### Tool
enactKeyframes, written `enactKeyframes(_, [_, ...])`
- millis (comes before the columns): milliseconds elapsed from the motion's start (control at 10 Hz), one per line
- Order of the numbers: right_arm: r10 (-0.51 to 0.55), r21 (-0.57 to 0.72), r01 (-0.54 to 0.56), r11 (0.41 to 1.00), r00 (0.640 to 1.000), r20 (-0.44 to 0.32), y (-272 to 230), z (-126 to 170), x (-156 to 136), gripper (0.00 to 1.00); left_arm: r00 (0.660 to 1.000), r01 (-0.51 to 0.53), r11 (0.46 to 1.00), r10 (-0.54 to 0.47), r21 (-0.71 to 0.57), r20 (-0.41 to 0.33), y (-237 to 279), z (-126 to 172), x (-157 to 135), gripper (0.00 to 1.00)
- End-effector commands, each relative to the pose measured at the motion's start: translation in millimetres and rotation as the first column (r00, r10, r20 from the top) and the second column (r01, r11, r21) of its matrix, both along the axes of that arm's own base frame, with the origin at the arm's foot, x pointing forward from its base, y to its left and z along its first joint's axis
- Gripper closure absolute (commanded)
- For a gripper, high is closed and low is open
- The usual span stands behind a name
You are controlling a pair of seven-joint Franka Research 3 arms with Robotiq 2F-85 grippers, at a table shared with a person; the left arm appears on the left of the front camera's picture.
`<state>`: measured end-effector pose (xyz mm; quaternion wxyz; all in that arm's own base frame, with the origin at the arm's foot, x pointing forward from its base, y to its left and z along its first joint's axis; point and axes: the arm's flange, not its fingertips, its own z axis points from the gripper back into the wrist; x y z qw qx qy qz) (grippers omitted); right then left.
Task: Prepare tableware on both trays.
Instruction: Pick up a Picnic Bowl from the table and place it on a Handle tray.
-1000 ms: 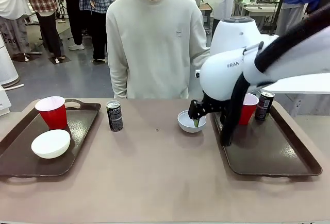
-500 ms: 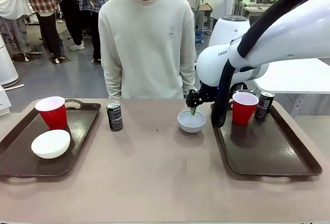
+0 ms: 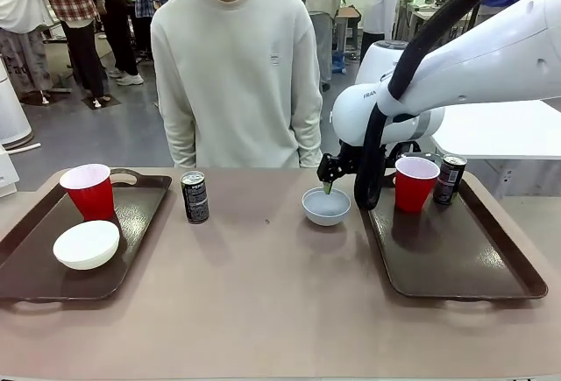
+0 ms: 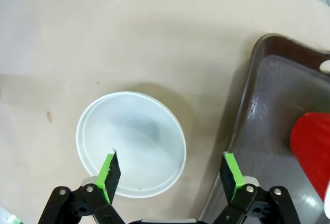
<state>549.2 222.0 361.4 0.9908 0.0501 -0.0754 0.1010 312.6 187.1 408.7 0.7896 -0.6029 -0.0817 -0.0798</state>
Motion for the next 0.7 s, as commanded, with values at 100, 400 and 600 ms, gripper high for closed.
enactKeyframes(100, [0.055,0.006,-0.055,0.998,0.997,-0.048,-3,-12,13,0.03,1.0,0.012,1.0,-0.011,-0.005,0.022,2,0,-2,0.0])
enactKeyframes(400, [0.085,-0.01,-0.086,0.996,0.994,-0.062,-9,-21,12,1.0,1.0,0.012,1.0,-0.011,-0.005,0.022,2,0,-2,0.0])
enactKeyframes(600, [0.095,0.008,-0.095,0.995,0.994,-0.054,-9,-20,12,1.0,1.0,0.012,1.0,-0.011,-0.005,0.022,2,0,-2,0.0])
